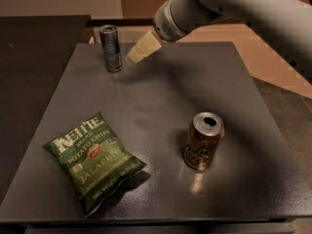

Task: Knock redbull can over

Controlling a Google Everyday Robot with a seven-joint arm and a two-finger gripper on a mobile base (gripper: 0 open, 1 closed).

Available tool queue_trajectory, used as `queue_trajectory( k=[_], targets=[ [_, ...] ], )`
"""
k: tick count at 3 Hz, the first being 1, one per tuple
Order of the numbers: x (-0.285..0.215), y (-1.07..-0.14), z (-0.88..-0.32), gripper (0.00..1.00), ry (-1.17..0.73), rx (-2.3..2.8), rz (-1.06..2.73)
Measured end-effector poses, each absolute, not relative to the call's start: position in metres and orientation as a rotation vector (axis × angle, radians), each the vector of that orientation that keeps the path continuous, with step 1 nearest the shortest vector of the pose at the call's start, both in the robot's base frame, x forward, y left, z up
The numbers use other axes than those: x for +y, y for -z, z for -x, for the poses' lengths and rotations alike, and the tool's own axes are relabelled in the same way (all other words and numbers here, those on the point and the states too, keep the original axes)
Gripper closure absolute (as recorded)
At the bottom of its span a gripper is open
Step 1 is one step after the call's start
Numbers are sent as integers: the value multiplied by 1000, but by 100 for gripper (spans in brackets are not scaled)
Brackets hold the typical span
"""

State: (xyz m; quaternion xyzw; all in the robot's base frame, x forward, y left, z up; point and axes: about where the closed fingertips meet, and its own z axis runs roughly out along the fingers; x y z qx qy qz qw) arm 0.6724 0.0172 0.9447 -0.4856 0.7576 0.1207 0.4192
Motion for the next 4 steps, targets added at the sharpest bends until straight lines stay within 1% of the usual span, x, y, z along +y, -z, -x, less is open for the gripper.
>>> queue_trajectory(
  k=[1, 4],
  targets=[
    [43, -932, -680, 0, -322, 1869, 1222],
    [92, -909, -718, 0, -458, 1839, 1203]
  ],
)
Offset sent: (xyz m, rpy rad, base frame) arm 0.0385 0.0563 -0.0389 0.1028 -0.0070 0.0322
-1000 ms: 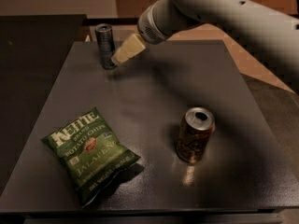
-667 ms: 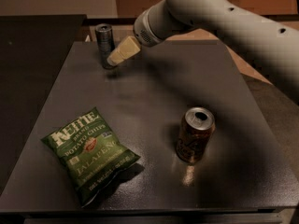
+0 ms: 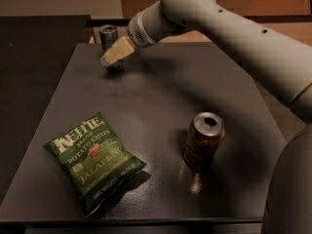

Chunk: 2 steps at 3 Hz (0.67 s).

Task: Knock redbull can over

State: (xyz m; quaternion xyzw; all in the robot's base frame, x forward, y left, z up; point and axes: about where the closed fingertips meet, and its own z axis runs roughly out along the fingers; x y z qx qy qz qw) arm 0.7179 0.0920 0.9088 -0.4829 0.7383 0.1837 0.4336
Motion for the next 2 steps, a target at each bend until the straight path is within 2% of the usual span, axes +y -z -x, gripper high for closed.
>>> queue_trajectory(
  k=[2],
  targets=[
    [112, -921, -741, 0, -487, 1808, 1189]
  ],
)
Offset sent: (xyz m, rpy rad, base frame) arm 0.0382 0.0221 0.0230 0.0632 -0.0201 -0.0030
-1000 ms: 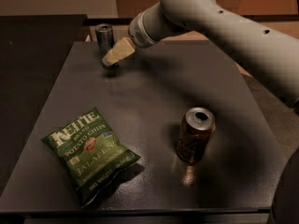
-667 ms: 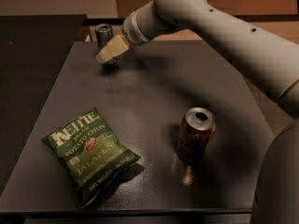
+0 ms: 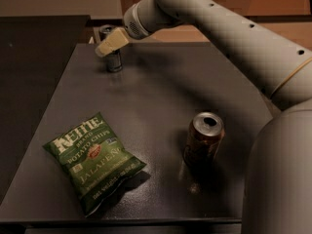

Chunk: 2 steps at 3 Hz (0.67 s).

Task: Knock redbull can over

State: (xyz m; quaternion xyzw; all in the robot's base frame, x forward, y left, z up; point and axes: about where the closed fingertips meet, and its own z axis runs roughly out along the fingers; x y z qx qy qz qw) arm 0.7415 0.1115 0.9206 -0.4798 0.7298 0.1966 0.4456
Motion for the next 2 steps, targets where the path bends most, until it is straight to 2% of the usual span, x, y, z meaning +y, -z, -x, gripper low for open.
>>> queue_trajectory(
  k=[2],
  targets=[
    [115, -926, -746, 41, -523, 1819, 1179]
  ],
)
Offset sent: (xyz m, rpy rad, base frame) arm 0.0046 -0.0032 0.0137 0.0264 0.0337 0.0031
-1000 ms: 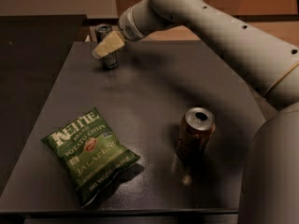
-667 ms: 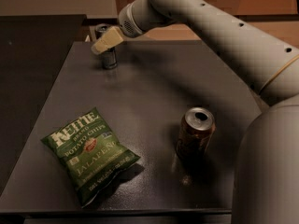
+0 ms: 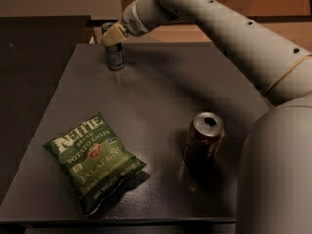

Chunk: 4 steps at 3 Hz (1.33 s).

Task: Knock redbull can over

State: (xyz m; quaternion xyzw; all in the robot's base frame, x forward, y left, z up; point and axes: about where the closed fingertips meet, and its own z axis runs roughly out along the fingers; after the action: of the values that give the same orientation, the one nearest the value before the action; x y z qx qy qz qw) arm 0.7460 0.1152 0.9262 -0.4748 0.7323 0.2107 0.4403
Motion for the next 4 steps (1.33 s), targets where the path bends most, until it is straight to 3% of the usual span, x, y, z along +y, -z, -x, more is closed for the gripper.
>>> queue_trajectory(
  k=[2, 3, 4],
  targets=[
    [99, -950, -733, 87, -509, 1802, 1215],
    [77, -969, -725, 100, -405, 1836, 1303],
    [49, -980, -715, 100, -265, 1875, 1442]
  ],
)
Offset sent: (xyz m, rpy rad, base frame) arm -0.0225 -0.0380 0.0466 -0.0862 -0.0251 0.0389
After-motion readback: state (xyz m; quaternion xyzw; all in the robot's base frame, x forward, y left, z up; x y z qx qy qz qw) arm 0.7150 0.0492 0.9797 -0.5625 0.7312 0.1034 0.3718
